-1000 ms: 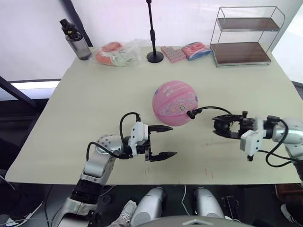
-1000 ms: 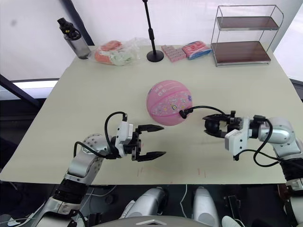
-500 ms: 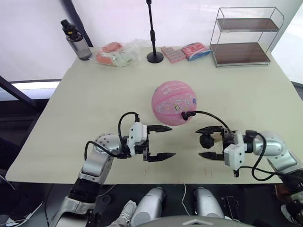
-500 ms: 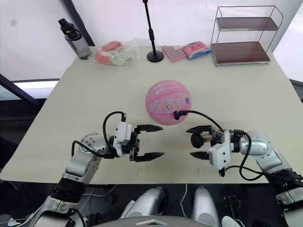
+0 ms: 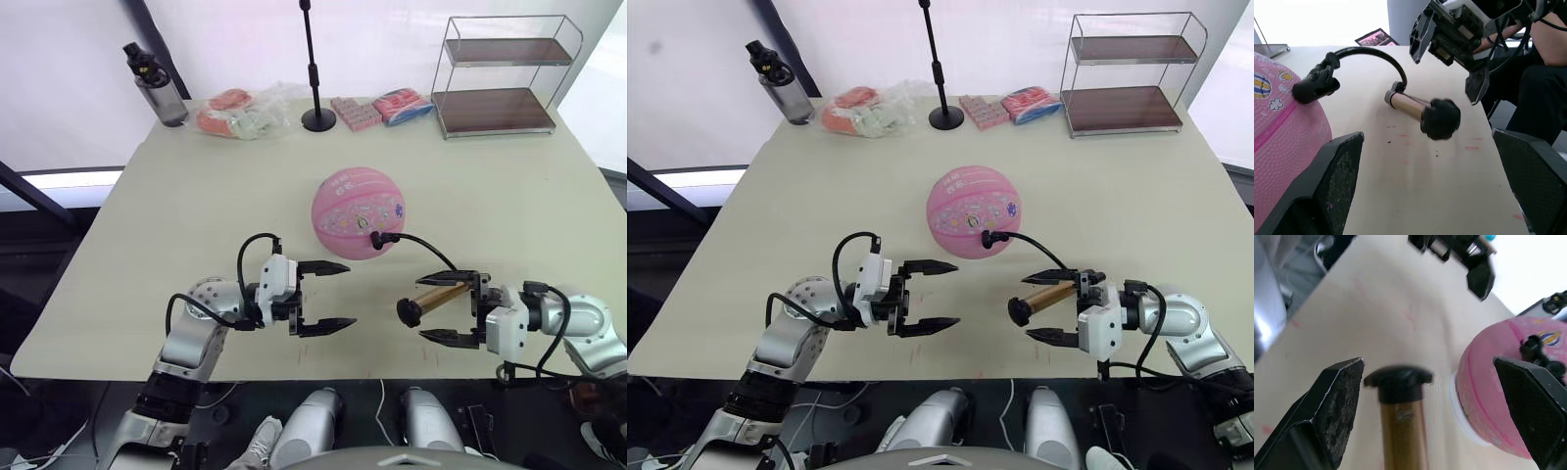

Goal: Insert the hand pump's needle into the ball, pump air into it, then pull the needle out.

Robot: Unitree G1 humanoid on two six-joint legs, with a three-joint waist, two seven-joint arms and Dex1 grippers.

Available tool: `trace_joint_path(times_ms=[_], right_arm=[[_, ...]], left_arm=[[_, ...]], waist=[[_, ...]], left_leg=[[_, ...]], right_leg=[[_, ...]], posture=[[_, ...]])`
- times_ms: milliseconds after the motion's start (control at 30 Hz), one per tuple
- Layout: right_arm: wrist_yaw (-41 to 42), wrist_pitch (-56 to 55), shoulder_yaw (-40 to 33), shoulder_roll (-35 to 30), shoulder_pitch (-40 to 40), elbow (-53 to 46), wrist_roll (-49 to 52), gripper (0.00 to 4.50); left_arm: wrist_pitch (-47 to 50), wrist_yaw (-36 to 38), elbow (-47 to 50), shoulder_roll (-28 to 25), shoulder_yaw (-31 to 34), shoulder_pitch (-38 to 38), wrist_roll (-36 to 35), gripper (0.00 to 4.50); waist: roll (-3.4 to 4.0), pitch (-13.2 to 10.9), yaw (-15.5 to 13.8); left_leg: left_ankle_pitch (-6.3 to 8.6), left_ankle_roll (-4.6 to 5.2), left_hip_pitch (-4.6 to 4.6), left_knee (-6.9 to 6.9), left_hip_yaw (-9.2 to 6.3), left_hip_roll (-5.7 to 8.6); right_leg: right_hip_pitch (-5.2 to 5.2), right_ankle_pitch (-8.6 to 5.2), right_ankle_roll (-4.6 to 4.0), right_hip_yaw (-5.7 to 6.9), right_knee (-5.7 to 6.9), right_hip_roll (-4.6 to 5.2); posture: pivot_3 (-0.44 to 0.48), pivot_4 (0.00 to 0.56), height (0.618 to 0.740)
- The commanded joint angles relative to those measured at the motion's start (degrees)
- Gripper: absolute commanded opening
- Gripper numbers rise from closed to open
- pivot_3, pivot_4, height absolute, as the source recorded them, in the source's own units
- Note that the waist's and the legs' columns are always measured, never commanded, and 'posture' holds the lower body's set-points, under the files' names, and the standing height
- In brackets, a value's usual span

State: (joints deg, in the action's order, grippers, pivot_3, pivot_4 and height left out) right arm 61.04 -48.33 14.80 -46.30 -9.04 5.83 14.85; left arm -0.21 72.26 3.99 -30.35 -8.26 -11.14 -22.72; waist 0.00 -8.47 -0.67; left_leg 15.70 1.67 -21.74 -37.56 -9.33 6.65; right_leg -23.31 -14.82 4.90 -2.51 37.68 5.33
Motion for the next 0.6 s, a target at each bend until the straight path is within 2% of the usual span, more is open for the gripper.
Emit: trace_joint_path(times_ms=[33, 300, 367, 600], right_arm=[[0.62, 2.81, -3.33, -1.42, 2.98, -5.02, 7.79, 4.41], [-4.43, 18.82, -11.92, 0.12, 14.18, -16.85, 23.49, 4.41], [-5.12, 21.6, -13.74, 0.91, 15.97, -18.79, 24.85, 4.41], [-7.84, 29.55, -20.93, 5.13, 22.06, -24.61, 29.05, 4.41]], left_arm=[[0.23, -0.17, 1.81, -0.87, 2.04, -0.19, -1.81, 4.5], [1.69, -3.46, 0.98, 0.9, 5.75, -3.12, -4.83, 4.5], [2.43, -4.56, 1.06, 1.37, 6.44, -4.0, -5.35, 4.5], [8.95, -16.25, -0.4, 4.96, 8.86, -12.14, -4.98, 4.5]], waist=[[-0.01, 0.0, -0.03], [-0.04, -0.02, -0.12], [-0.09, -0.05, -0.29], [-0.2, -0.11, -0.07]], left_leg=[[0.0, 0.0, 0.0, 0.0, 0.0, 0.0], [0.0, 0.0, 0.0, -0.03, -0.01, -0.01], [0.0, 0.0, -0.02, -0.04, -0.07, -0.02], [0.0, 0.0, -0.04, -0.2, -0.03, -0.02]], right_leg=[[0.0, 0.0, 0.0, 0.0, 0.0, 0.0], [0.0, 0.02, -0.01, 0.0, 0.02, 0.01], [0.01, 0.03, -0.03, 0.05, 0.04, 0.0], [0.01, 0.04, -0.02, 0.03, 0.1, 0.0]], posture=[[0.0, 0.15, 0.736], [0.0, 0.15, 0.736], [0.0, 0.15, 0.736], [0.0, 0.15, 0.736]])
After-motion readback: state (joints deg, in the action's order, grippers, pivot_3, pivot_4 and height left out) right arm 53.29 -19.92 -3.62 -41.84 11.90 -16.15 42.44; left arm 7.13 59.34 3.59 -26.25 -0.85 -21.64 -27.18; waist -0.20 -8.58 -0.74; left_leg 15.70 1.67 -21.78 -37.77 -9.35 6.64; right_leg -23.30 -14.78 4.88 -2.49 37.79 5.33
